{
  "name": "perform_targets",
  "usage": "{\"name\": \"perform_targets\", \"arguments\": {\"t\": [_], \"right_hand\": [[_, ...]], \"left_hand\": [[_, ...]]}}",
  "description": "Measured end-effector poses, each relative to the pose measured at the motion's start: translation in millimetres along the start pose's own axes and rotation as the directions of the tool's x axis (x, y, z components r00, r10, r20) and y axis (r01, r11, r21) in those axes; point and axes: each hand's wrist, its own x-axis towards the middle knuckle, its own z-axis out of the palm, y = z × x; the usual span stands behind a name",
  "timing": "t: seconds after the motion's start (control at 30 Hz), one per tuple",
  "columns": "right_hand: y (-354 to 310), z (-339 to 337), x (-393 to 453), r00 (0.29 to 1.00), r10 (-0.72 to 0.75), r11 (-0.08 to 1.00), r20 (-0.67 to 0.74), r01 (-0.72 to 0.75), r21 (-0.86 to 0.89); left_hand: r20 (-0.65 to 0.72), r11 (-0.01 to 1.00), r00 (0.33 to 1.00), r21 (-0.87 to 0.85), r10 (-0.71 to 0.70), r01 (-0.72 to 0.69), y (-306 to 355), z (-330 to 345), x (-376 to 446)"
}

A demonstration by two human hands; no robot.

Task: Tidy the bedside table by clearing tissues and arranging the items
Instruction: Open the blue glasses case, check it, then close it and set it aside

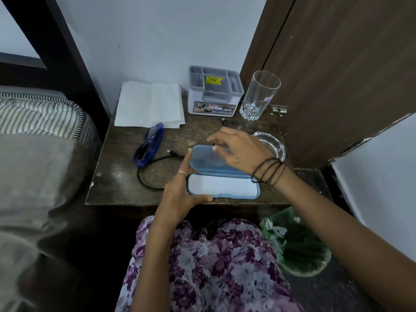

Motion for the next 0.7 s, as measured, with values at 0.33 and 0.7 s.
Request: {"name": "perform_targets", "arguments": {"t": [0.33, 0.7], "right_hand": [[-77, 39, 96, 0.972, -0.220, 0.943, 0.078, 0.233, -0.236], [-71, 34, 79, 0.946, -0.321, 0.891, -0.044, 0.287, -0.351]], "left_hand": [[0.017, 0.998, 0.998, 0.035, -0.057, 0.056, -5, 2, 2], [0.023, 0.999, 0.999, 0.006, -0.038, 0.038, -6, 0, 4]]}}
